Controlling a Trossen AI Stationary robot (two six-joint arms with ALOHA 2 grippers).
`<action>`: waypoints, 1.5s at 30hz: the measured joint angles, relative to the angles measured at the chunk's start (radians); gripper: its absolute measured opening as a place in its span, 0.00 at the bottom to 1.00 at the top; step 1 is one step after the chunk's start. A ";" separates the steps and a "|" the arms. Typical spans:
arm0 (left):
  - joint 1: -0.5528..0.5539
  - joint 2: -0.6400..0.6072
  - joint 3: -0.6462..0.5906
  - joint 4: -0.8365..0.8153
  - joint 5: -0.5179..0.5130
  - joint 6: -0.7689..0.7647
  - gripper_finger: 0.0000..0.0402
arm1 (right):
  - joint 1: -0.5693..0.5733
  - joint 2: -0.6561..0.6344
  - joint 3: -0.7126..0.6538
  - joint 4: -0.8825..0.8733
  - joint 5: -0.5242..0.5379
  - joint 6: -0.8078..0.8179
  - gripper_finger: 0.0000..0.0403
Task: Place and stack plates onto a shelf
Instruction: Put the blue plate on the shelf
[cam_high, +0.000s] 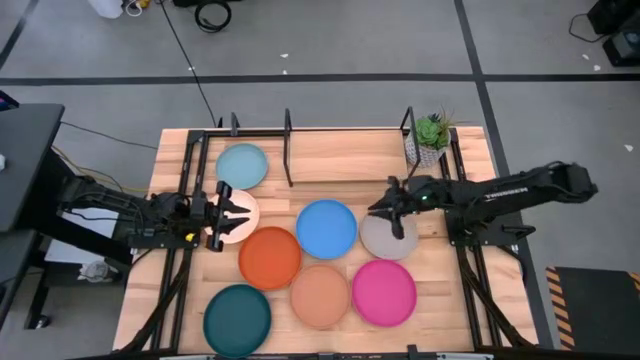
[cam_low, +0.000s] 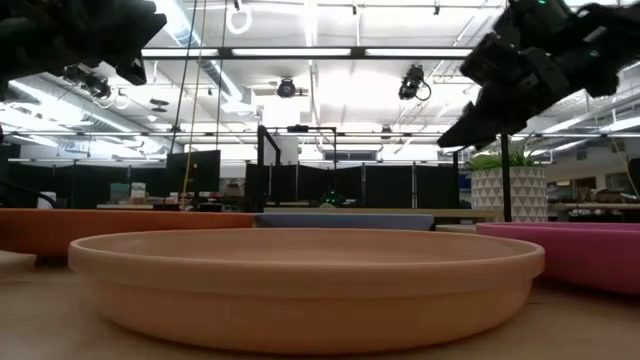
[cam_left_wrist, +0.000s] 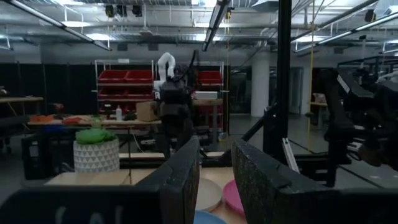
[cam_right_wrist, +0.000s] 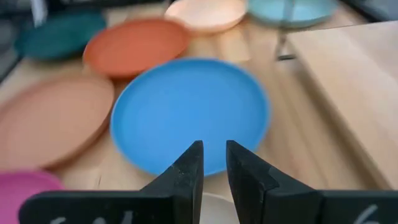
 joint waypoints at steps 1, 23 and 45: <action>0.000 0.000 0.001 0.000 0.000 -0.009 0.25 | 0.021 0.036 0.028 -0.028 0.006 -0.022 0.19; 0.002 0.136 0.129 -0.020 -0.158 0.026 0.25 | 0.335 0.652 0.602 -0.462 0.165 -0.347 0.52; 0.179 0.142 0.130 -0.022 -0.170 0.097 0.25 | 0.286 0.758 0.629 -0.516 0.293 -0.392 0.03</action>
